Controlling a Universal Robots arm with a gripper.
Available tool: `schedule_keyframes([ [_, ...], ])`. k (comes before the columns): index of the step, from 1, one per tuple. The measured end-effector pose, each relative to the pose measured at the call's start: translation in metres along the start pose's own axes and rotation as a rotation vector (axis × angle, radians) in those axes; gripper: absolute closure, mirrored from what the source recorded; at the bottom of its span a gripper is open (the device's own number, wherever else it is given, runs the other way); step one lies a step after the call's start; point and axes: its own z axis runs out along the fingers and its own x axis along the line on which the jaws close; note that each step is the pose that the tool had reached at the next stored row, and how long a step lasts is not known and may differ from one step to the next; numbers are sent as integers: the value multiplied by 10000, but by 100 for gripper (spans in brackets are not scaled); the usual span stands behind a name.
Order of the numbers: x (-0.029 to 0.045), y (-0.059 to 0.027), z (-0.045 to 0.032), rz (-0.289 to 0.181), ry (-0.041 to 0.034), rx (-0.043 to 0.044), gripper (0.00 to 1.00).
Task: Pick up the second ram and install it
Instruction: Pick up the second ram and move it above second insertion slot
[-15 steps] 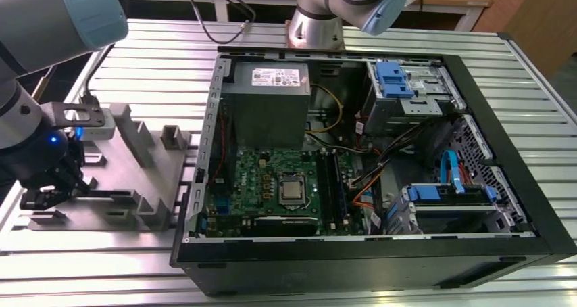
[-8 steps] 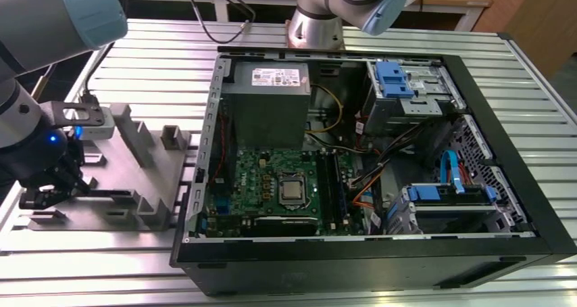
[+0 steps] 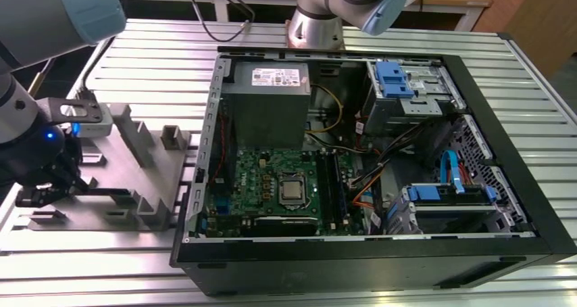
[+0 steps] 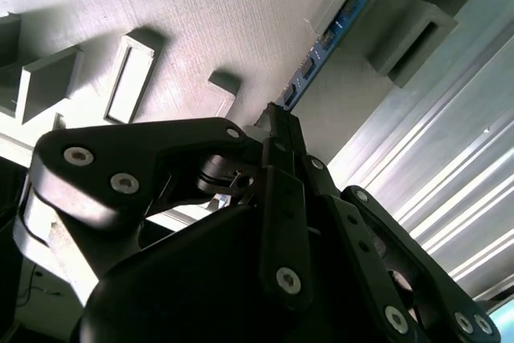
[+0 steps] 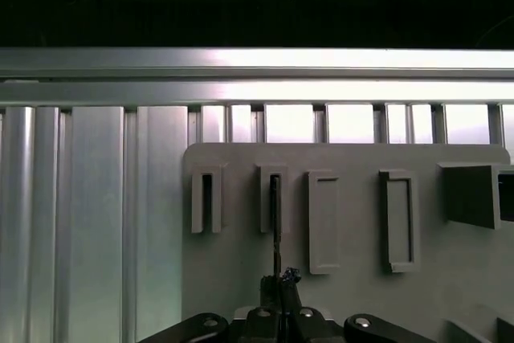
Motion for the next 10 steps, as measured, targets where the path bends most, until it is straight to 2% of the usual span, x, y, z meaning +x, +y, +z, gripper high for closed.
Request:
schedule_keyframes([
  [10, -11, 9, -169, 0, 0, -1, 92],
])
